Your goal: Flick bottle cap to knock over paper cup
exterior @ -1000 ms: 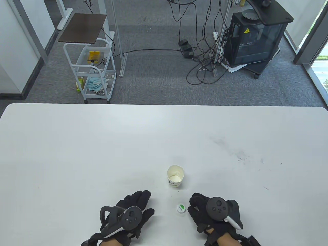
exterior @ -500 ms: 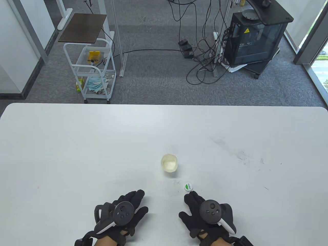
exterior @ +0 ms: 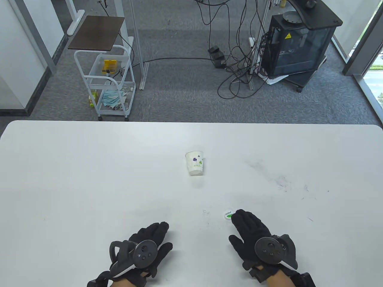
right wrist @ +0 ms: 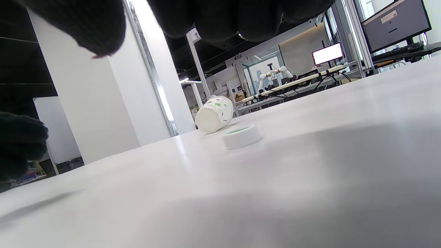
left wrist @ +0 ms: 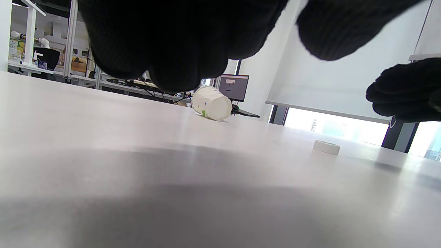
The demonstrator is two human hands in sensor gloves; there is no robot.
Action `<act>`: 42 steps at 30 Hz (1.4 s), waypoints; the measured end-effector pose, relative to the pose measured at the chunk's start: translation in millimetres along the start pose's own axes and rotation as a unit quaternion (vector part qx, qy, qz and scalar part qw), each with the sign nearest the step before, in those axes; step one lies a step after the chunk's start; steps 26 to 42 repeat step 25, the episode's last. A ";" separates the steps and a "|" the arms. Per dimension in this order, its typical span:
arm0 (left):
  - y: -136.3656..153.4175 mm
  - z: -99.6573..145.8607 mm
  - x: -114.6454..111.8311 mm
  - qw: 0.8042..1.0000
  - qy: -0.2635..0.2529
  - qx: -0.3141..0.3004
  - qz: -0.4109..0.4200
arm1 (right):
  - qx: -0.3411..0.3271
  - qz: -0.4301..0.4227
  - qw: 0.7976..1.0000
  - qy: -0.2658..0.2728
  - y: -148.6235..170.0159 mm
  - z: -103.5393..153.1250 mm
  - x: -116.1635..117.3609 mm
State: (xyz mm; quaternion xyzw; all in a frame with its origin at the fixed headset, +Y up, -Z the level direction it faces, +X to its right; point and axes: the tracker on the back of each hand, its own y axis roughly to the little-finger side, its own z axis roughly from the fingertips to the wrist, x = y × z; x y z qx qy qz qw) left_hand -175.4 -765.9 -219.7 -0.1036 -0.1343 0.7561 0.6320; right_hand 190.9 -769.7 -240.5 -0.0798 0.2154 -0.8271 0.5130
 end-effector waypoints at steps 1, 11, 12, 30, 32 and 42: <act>-0.1 0.0 0.1 1.000 0.000 0.000 -0.002 | 0.002 0.002 1.000 -0.002 1.3 0.0 0.1; -1.8 1.8 2.7 1.000 -0.019 -0.010 -0.018 | 0.013 0.006 1.000 -0.010 8.3 0.8 2.4; -2.4 1.9 1.9 1.000 -0.018 -0.010 -0.021 | 0.013 0.004 1.000 -0.011 8.1 0.9 2.0; -6.1 1.5 -1.8 0.999 -0.010 -0.007 -0.042 | 0.002 -0.014 1.000 -0.023 5.9 1.1 5.7; -6.1 1.5 -1.8 0.999 -0.010 -0.007 -0.042 | 0.002 -0.014 1.000 -0.023 5.9 1.1 5.7; -6.1 1.5 -1.8 0.999 -0.010 -0.007 -0.042 | 0.002 -0.014 1.000 -0.023 5.9 1.1 5.7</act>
